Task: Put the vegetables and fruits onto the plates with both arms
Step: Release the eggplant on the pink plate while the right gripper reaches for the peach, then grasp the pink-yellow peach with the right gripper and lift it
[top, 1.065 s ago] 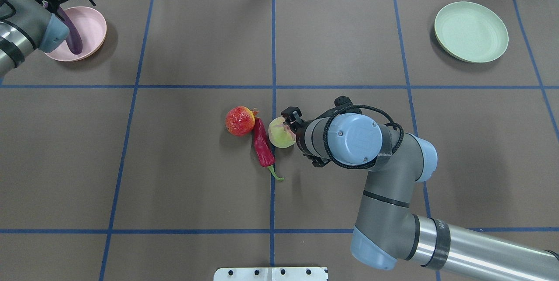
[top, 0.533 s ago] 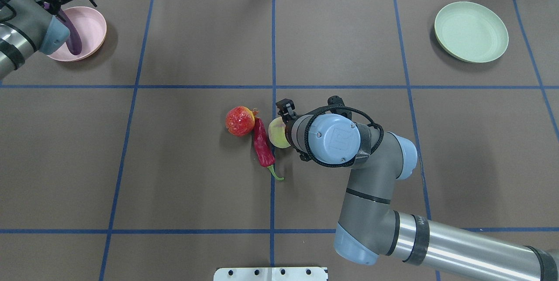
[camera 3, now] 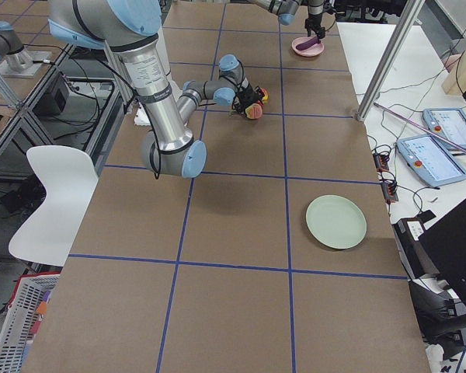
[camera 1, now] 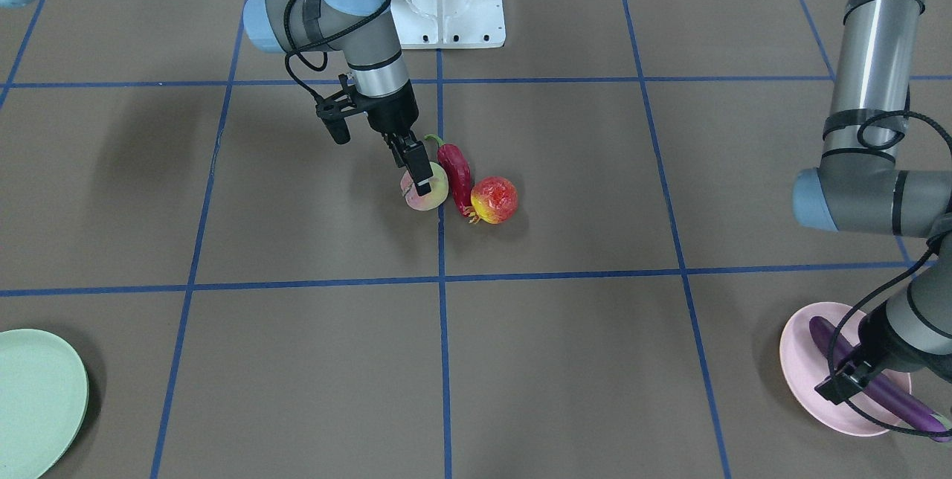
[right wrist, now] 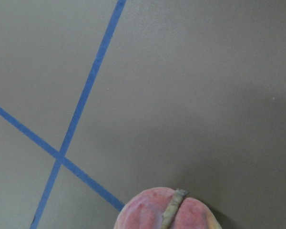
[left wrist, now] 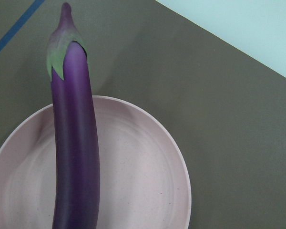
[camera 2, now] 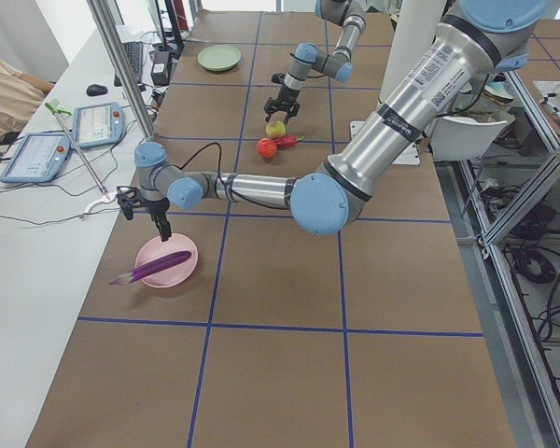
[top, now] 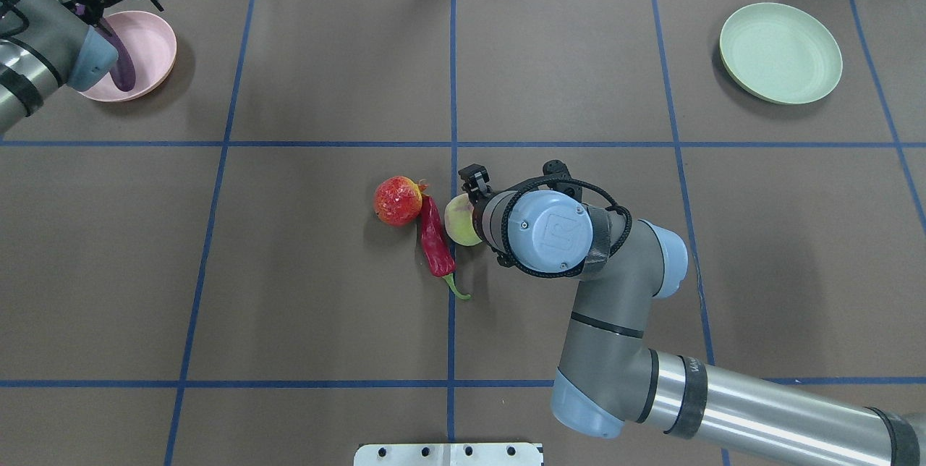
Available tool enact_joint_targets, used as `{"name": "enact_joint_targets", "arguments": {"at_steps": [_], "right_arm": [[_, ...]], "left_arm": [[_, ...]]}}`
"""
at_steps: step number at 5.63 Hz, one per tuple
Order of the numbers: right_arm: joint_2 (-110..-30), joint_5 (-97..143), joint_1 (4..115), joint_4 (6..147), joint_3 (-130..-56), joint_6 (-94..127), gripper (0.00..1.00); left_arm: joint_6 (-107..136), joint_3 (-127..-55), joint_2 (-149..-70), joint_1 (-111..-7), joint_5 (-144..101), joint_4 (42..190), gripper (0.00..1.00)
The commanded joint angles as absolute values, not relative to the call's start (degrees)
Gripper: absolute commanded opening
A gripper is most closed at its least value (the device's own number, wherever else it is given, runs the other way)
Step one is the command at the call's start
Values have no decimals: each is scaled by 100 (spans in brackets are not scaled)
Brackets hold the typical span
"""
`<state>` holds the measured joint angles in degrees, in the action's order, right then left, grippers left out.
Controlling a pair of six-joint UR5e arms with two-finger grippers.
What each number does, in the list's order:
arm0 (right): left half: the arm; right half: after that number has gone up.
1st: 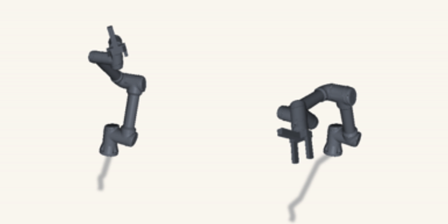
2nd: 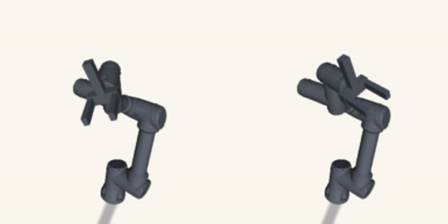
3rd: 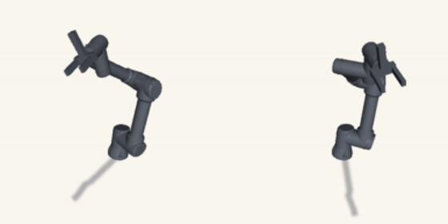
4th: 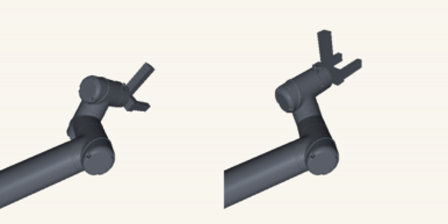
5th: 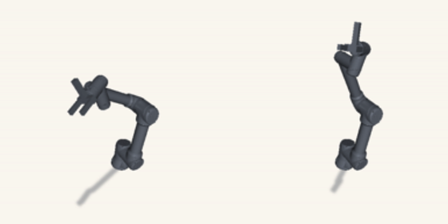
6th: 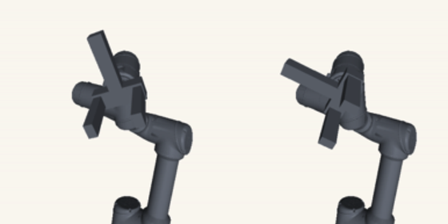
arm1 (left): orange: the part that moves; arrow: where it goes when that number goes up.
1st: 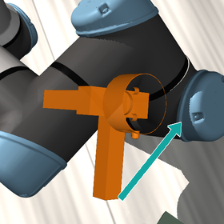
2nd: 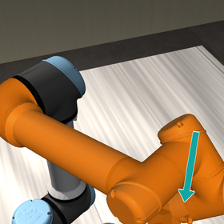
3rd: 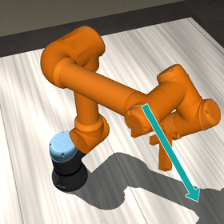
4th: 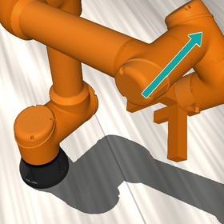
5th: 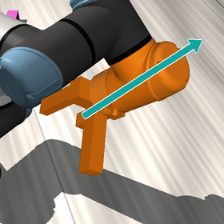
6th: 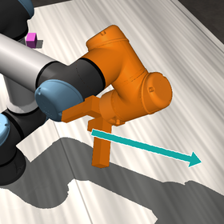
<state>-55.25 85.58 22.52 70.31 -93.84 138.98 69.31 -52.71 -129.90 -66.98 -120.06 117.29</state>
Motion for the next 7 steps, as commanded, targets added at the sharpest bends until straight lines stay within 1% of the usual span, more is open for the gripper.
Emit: {"name": "enact_joint_targets", "arguments": {"at_steps": [1,2,3,4,5,6,7], "right_arm": [[-5284,8552,2250,7023,-9047,13913,98],[-5308,8560,2241,7022,-9035,13904,98],[-5291,8561,2206,7022,-9044,13922,92],[-5300,8569,2206,7022,-9061,13887,59],[-5326,8613,2215,7022,-9140,13852,1],[-5370,8726,2371,7092,-9332,13643,0],[-5631,9519,3060,7241,-9665,13092,0]], "left_arm": [[7126,-5317,-12990,-6689,-12006,11733,100],[7171,-5361,-12990,-6688,-12006,11733,100],[7494,-5553,-12999,-6610,-12023,11664,100],[7662,-6025,-12999,-6470,-12023,11245,100],[7942,-6621,-12999,-6382,-12197,10928,100],[8415,-7184,-12964,-6250,-12408,10907,100],[8951,-8147,-12677,-5779,-12393,10872,100]]}}
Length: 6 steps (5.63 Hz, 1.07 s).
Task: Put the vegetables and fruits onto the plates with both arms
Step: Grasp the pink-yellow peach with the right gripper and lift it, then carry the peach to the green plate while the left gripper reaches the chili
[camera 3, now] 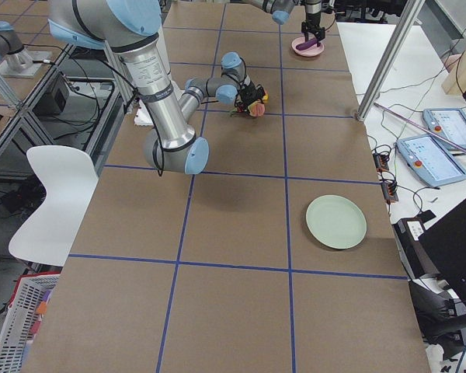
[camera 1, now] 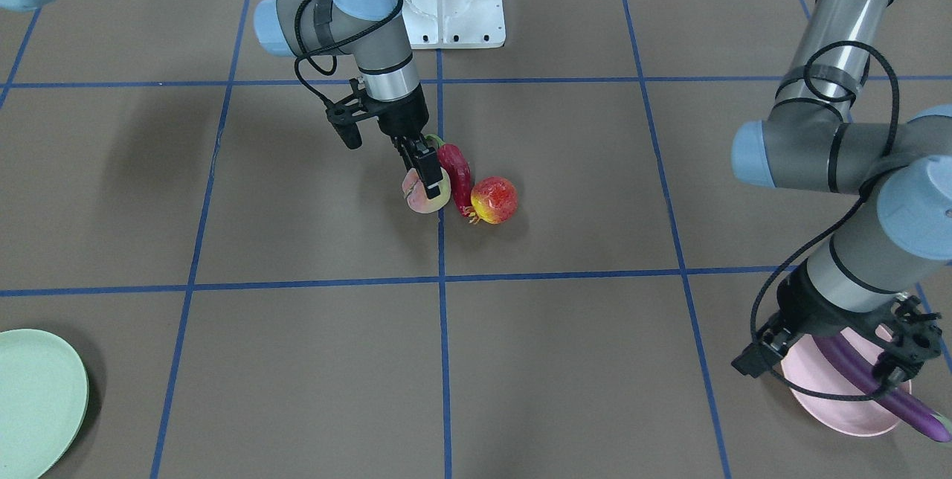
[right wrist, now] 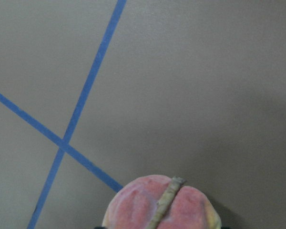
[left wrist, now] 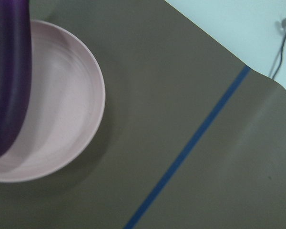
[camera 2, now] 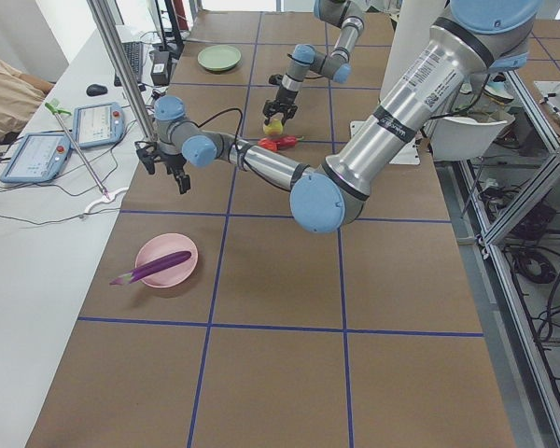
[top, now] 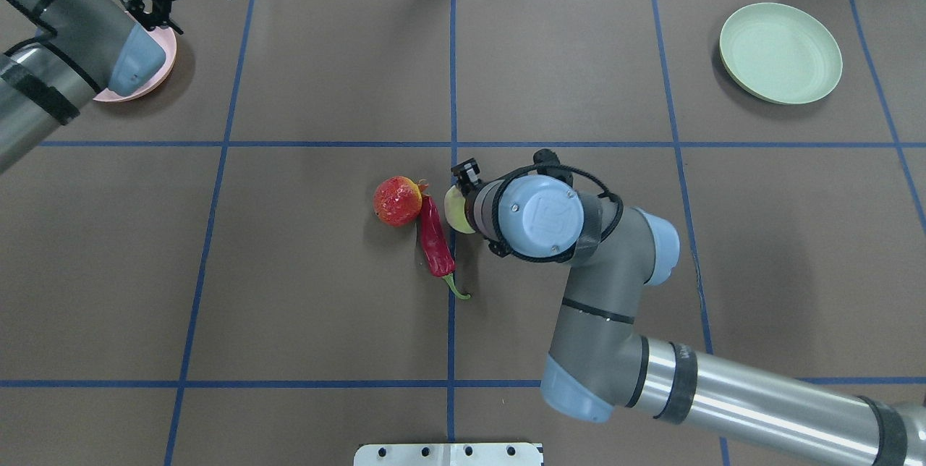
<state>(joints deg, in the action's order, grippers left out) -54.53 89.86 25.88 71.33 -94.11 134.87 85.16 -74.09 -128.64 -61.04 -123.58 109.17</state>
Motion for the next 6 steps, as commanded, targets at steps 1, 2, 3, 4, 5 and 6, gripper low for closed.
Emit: {"name": "enact_joint_targets", "arguments": {"at_steps": [1,2,3,4,5,6], "right_arm": [[-5816,10128,3894,7277,-9651,12286,0],[-6045,10525,4572,7460,-9572,11182,0],[-6056,10668,5110,7740,-9275,10188,0],[-6047,10670,5576,7743,-8881,9403,0],[-6047,10626,5886,7717,-8538,8882,0],[-6047,10617,6089,7691,-8195,8442,0]], "left_arm": [[9791,-8565,-12778,-5305,-12358,10811,100],[10444,-8856,-12971,-4856,-12183,10645,100],[10702,-9216,-13503,-4042,-11442,9234,100],[10653,-9237,-14170,-3260,-10721,7958,100],[10661,-9185,-14177,-2834,-10401,7954,100],[10670,-8967,-14177,-2734,-10380,8059,100]]}}
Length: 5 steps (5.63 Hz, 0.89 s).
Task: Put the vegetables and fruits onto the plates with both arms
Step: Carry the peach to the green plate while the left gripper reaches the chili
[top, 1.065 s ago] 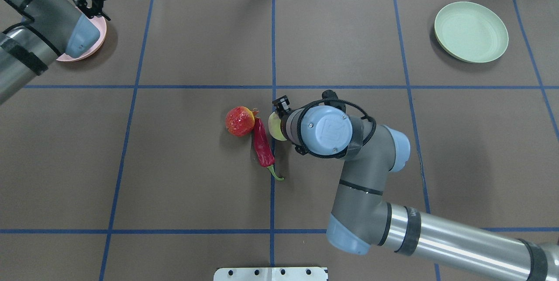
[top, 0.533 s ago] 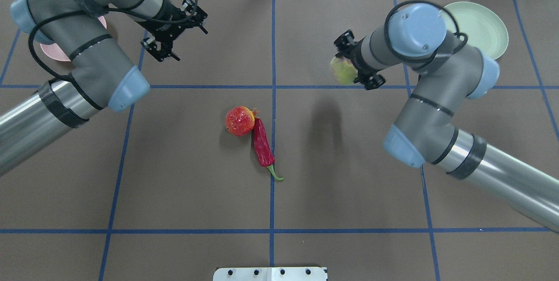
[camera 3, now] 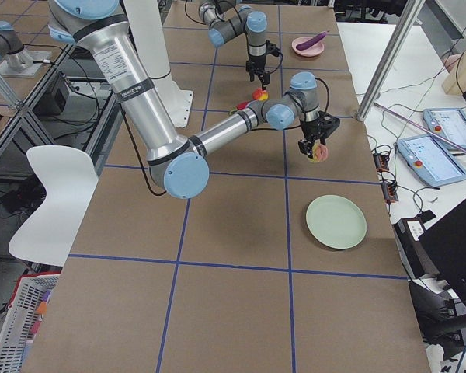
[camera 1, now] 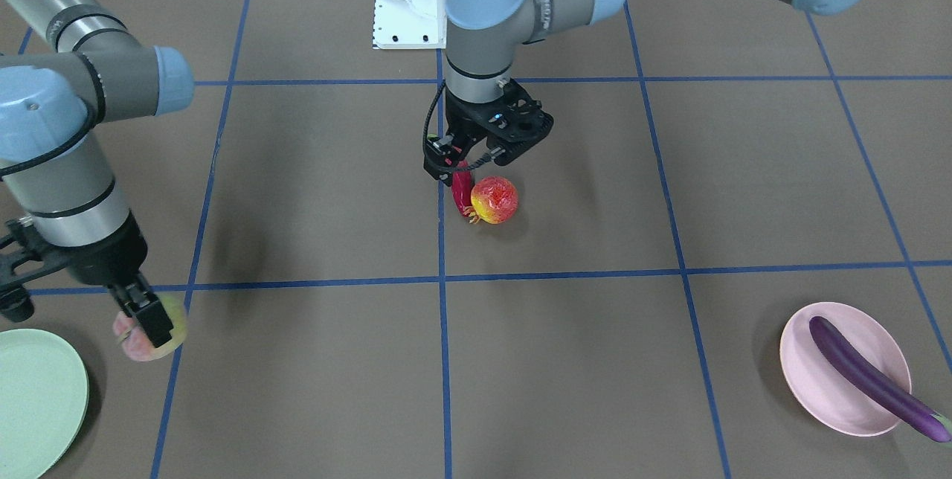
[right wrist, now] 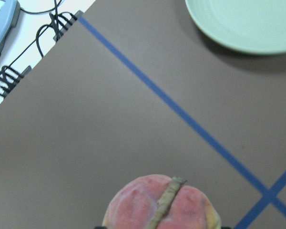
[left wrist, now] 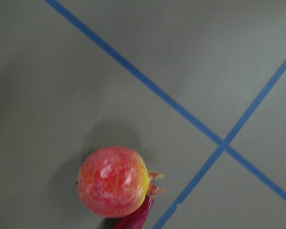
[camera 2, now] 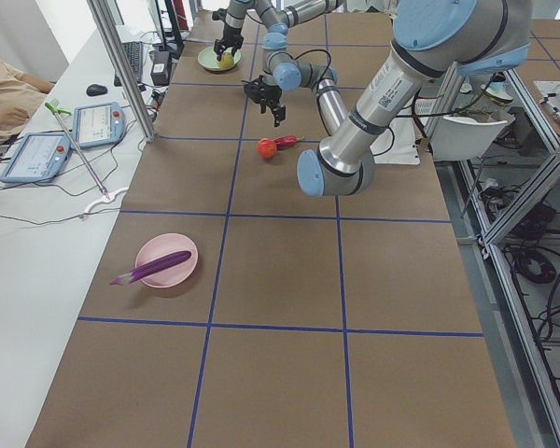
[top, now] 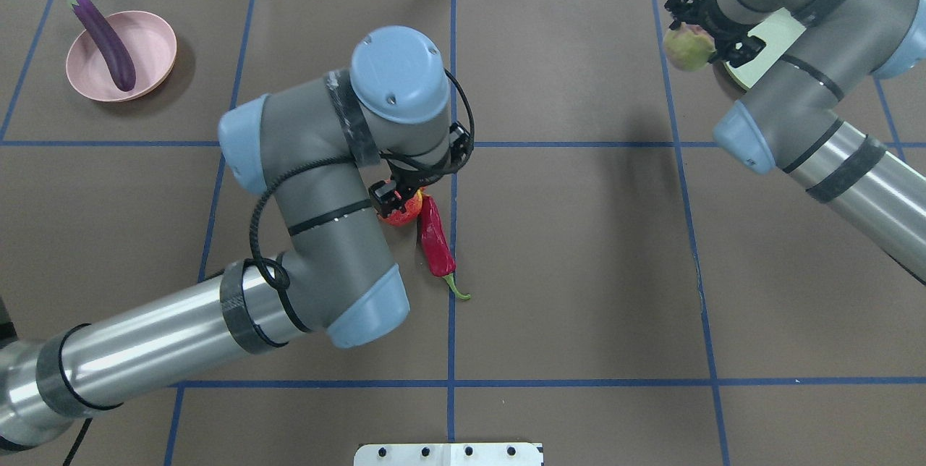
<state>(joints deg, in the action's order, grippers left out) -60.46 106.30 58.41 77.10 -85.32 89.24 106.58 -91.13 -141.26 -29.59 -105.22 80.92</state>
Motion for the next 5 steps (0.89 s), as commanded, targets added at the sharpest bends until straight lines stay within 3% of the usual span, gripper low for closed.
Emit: {"name": "enact_joint_targets", "arguments": {"at_steps": [1,5], "right_arm": [[-6029,10356,6204,7586,-7756,8359,0],[-6082,10029,6320,7218,-6920,8358,0]], "left_arm": [[10635,-8408,-14203,-2690,-10267,8590,100],[10635,-7911,-14168,-2628,-10274,9061,100]]}}
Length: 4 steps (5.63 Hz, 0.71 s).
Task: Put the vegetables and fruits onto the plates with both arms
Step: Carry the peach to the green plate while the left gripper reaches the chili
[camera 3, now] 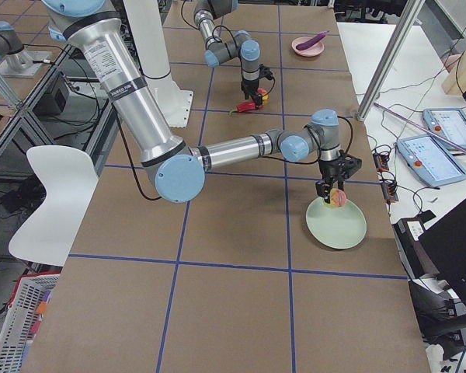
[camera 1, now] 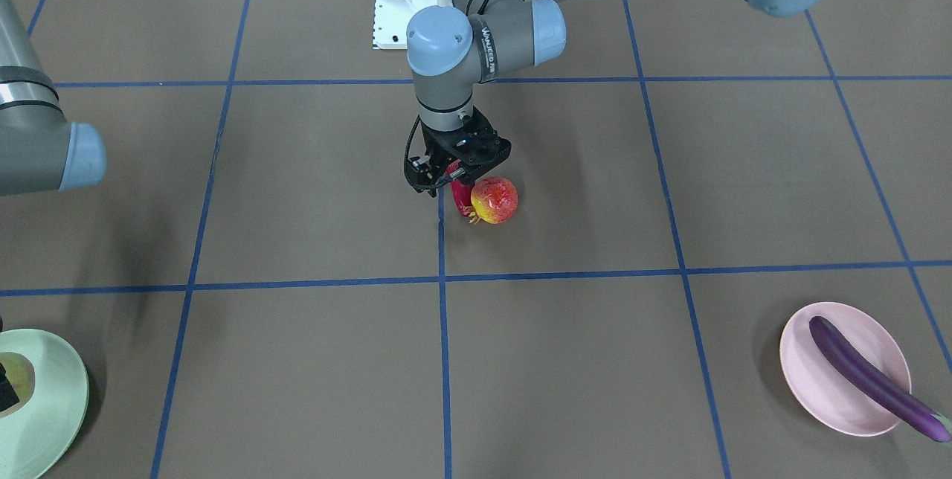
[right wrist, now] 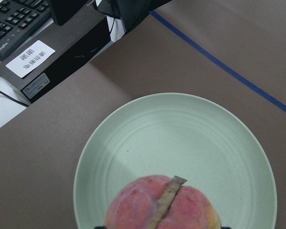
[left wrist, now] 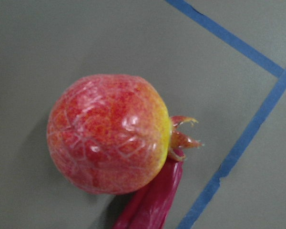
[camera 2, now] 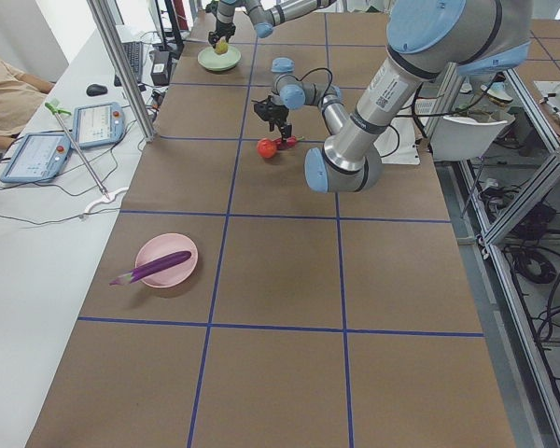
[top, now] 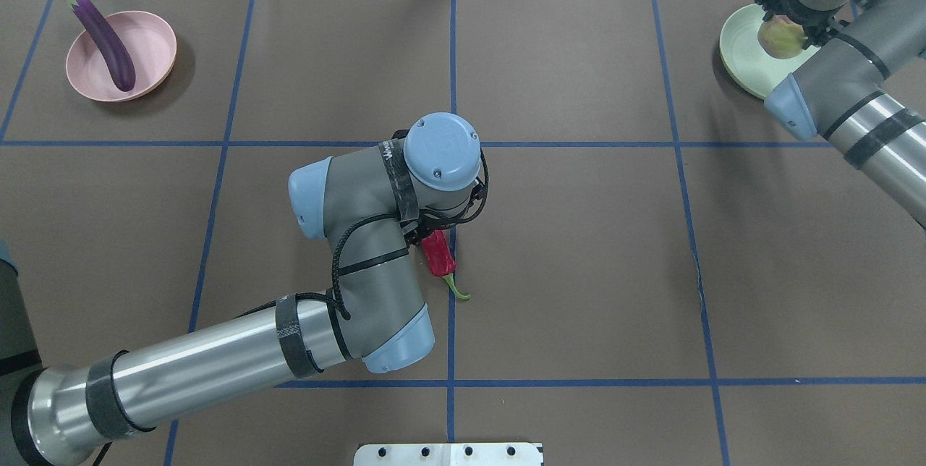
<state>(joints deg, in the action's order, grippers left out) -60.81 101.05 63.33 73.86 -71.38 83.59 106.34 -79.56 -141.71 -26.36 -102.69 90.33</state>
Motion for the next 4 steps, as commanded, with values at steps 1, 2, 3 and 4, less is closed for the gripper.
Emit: {"name": "enact_joint_targets", "arguments": {"at_steps": [1,2,3,4], "right_arm": [[-6091,9732,6311,6911,-6647,8358,0],[-6117,9616,6311,6900,-6645,8358,34],[-6187,9520,6224,6891,-6697,8332,99],[-6161,9519,6205,6891,-6767,8332,100]], "left_arm": [[10626,-7849,-14177,-2637,-10274,9070,99],[10704,-7849,-14203,-2619,-10283,9201,72],[10705,-7849,-14177,-2602,-10301,9202,10],[10705,-7892,-14220,-2610,-10318,9167,0]]}}
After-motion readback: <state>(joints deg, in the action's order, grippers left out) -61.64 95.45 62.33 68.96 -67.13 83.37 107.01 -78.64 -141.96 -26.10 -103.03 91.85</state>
